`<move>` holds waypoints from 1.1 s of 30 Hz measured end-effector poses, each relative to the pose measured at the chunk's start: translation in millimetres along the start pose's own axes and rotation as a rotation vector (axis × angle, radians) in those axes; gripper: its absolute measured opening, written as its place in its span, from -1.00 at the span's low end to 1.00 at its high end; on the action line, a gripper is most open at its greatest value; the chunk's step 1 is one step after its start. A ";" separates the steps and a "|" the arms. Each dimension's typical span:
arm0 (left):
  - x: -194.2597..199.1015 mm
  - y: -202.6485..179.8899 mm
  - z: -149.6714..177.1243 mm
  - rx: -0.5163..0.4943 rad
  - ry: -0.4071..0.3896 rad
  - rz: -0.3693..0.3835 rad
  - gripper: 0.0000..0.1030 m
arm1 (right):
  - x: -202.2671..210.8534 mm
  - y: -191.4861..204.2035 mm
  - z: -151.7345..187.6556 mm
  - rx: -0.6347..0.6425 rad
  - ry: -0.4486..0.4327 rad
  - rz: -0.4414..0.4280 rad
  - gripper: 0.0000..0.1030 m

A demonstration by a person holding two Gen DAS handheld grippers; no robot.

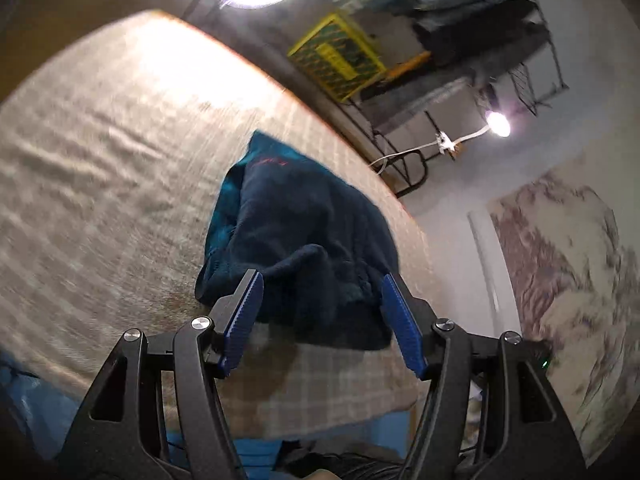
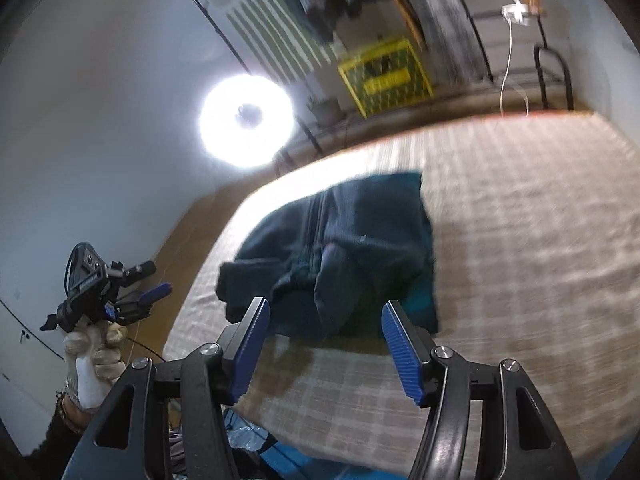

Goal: Fold large clothes

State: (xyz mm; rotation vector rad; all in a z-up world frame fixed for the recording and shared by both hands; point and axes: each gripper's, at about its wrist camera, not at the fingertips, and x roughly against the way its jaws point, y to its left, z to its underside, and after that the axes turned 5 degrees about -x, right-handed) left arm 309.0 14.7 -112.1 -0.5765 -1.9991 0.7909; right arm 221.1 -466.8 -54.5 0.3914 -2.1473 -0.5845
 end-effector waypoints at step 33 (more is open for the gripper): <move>-82.7 36.1 24.4 -0.258 0.074 -0.287 -0.82 | -93.7 -21.7 51.2 -0.070 0.278 -0.038 -0.89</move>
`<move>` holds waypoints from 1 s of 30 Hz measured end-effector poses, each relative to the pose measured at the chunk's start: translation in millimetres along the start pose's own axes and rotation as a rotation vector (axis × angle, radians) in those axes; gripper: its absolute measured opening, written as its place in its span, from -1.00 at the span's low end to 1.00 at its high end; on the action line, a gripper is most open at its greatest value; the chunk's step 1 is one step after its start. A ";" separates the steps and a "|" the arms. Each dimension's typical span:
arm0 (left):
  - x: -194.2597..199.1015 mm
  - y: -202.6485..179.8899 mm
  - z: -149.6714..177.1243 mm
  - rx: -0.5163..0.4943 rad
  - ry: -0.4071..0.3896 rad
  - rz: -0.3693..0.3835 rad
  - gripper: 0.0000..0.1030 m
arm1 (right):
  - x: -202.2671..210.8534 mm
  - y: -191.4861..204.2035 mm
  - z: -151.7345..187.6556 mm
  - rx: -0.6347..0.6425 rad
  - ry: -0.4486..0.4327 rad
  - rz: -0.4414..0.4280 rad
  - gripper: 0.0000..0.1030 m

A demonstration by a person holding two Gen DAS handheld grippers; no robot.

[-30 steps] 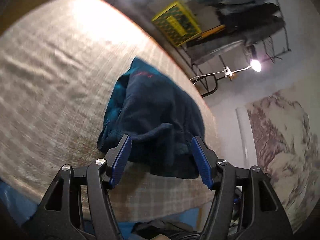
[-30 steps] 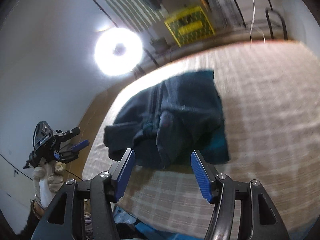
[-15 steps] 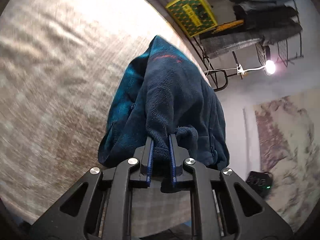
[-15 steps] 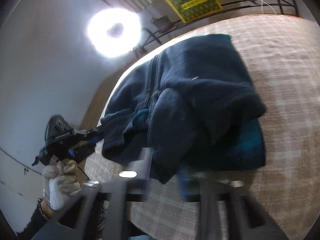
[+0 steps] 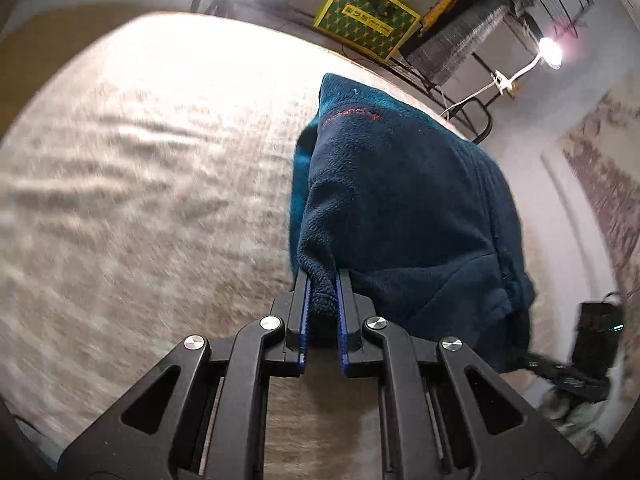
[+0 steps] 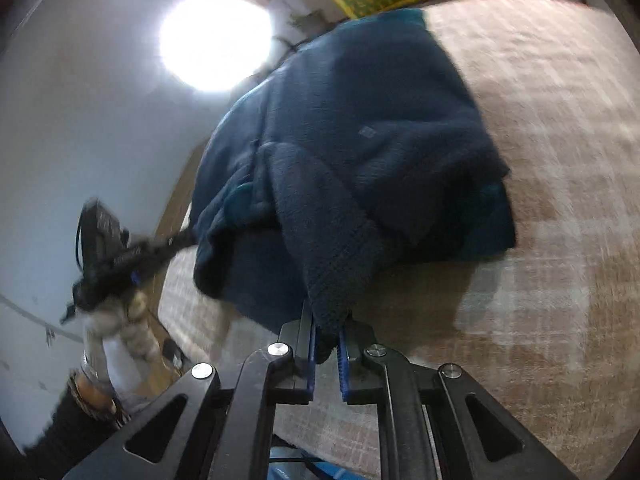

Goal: Fold large clothes

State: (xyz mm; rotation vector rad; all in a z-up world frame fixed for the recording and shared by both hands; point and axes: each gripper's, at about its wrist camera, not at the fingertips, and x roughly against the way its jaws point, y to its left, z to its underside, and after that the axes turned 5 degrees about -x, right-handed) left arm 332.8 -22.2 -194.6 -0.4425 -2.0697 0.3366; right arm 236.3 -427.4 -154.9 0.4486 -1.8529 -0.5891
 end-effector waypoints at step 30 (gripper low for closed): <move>-50.4 -125.6 -18.8 -0.246 0.105 0.215 -0.66 | 59.7 9.1 -61.2 -0.072 -0.200 0.037 -0.89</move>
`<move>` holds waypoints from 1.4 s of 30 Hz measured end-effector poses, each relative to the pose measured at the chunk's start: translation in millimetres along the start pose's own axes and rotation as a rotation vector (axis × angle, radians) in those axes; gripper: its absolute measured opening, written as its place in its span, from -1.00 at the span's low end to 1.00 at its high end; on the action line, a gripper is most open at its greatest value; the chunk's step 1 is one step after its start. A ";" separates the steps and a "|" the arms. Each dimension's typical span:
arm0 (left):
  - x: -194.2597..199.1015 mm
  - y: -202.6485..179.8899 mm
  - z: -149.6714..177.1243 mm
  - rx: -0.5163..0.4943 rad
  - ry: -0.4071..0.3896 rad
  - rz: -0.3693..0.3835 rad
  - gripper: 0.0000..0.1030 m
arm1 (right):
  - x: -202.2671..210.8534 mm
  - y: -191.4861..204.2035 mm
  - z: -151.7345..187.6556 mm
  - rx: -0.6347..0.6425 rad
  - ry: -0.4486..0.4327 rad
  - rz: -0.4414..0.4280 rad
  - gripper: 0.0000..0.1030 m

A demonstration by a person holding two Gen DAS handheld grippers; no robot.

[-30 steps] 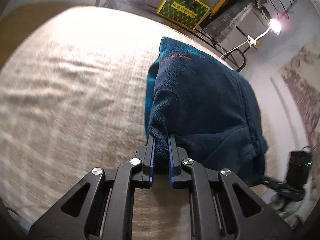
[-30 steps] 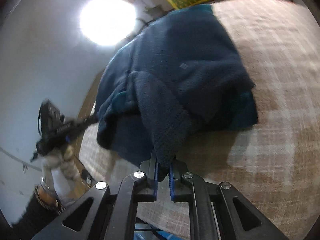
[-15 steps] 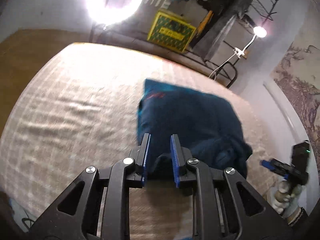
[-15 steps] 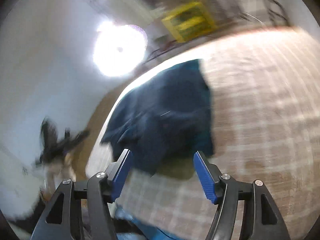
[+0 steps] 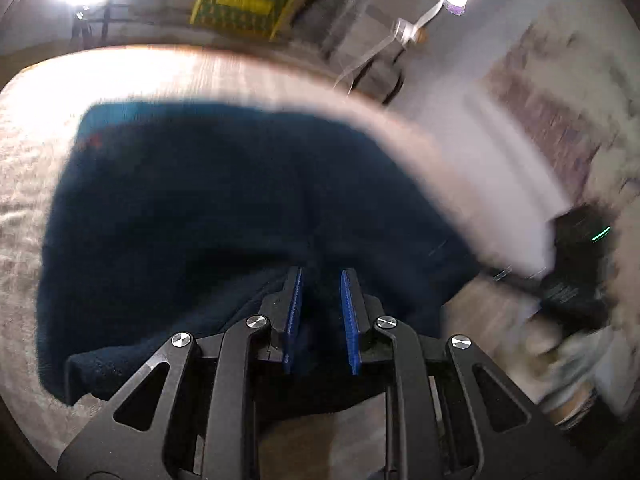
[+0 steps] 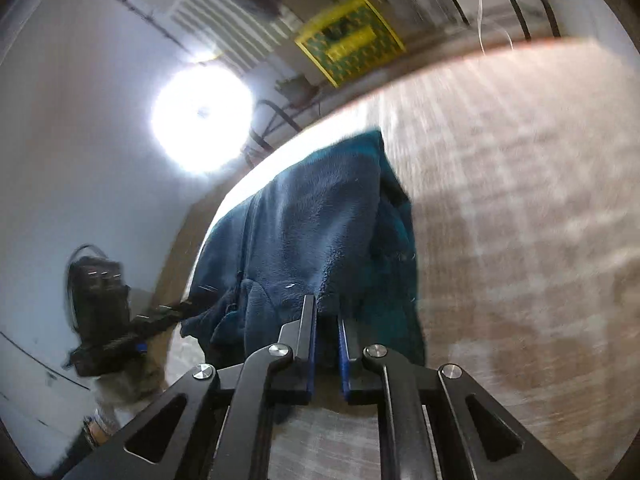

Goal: Fold large clothes

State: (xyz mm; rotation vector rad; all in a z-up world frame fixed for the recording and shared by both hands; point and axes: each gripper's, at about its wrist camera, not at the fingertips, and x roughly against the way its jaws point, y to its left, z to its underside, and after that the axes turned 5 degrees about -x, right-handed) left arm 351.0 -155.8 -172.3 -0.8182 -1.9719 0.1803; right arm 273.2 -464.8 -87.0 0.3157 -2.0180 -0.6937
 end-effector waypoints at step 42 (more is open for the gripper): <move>70.6 130.8 -97.6 0.233 -0.323 -0.186 -0.73 | -116.1 63.7 -92.7 0.413 0.039 0.133 -0.27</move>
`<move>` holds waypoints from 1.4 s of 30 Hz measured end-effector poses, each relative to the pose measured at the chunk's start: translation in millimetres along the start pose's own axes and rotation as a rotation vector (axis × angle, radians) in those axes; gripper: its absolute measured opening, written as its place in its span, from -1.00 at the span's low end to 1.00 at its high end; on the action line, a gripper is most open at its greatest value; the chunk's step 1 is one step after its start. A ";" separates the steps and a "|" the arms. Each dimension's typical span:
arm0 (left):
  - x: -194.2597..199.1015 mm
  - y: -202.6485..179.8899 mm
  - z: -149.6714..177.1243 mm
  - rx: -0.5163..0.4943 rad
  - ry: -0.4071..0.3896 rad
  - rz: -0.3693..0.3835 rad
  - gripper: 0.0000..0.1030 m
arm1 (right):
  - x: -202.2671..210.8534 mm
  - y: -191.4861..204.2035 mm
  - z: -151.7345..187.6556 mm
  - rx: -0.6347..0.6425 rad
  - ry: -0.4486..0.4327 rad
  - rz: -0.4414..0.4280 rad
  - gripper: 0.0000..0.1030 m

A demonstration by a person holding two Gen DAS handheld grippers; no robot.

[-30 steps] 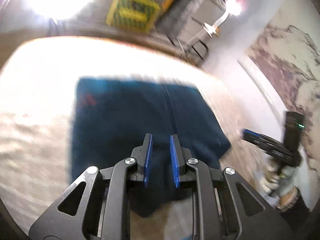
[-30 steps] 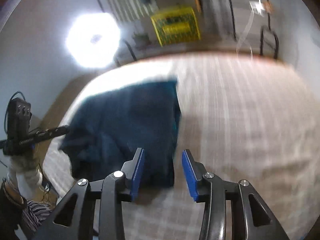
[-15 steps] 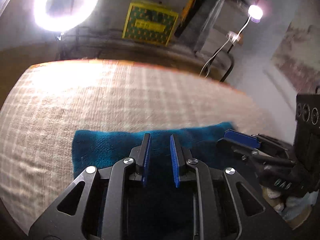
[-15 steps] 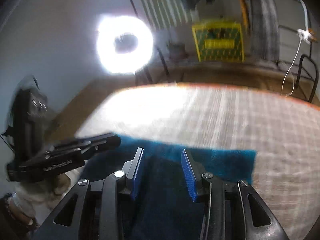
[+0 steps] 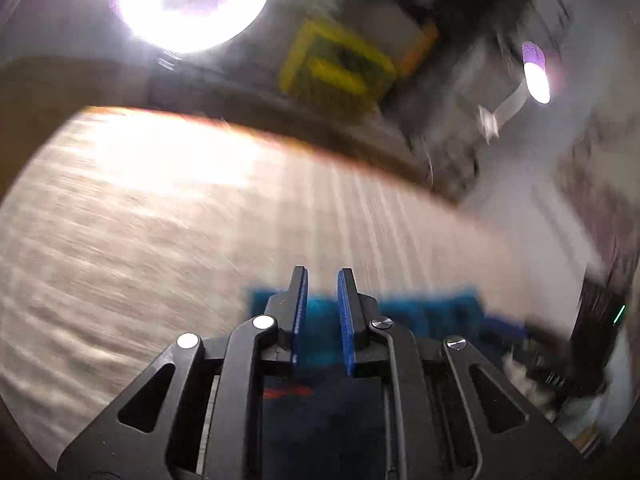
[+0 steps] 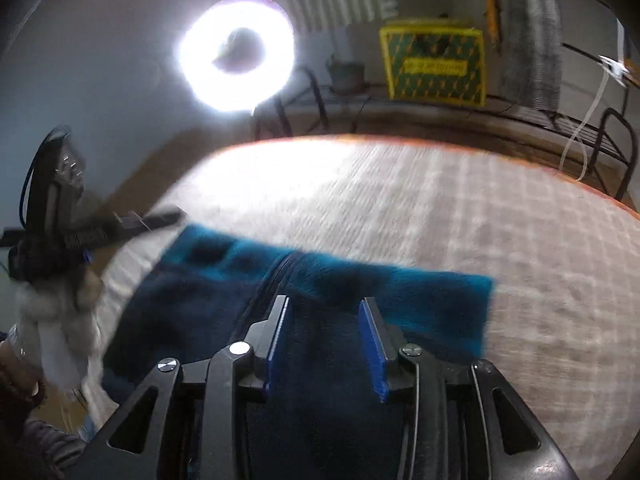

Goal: Fold large clothes

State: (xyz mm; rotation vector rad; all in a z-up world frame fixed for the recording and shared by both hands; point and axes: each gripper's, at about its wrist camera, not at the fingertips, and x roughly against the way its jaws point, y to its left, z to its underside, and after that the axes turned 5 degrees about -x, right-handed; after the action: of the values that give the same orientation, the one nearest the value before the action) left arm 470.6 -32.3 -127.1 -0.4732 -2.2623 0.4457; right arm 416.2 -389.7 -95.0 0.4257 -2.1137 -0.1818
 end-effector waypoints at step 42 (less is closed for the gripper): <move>15.1 -37.7 156.8 -0.375 0.260 -0.210 -0.08 | 59.4 6.9 144.8 0.106 0.194 0.104 -0.25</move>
State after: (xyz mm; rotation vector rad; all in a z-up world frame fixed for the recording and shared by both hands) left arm 336.7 -84.4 -201.7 -0.4440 -2.1124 -0.1452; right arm 263.9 -410.4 -125.7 0.3790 -1.9534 0.0308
